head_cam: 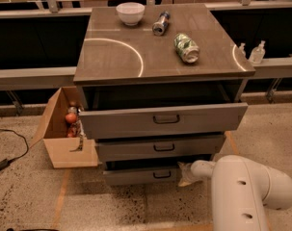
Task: Open bottom drawer
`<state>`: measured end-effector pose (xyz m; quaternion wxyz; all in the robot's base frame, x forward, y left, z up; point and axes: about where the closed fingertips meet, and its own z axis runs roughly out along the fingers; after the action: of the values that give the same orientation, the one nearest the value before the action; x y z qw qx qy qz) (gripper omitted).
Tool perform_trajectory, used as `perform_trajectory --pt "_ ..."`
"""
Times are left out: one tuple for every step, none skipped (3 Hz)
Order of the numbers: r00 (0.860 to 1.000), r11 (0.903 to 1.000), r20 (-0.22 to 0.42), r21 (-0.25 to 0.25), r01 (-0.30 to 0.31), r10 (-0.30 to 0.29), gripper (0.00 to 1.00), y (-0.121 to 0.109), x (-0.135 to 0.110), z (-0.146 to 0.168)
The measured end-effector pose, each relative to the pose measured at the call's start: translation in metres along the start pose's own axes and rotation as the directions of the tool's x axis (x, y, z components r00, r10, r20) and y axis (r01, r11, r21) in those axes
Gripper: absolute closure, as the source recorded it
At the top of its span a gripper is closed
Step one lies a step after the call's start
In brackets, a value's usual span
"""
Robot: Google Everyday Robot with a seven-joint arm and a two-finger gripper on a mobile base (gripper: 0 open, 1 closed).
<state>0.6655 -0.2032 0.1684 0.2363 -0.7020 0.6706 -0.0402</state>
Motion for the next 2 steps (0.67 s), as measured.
perform_trajectory --pt "1.000 1.0000 0.004 -0.002 0.002 -0.002 0.61 0.0005 -0.0017 0.0011" --pt "1.000 1.0000 0.007 -0.006 -0.004 0.004 0.67 0.0016 -0.0015 0.0001"
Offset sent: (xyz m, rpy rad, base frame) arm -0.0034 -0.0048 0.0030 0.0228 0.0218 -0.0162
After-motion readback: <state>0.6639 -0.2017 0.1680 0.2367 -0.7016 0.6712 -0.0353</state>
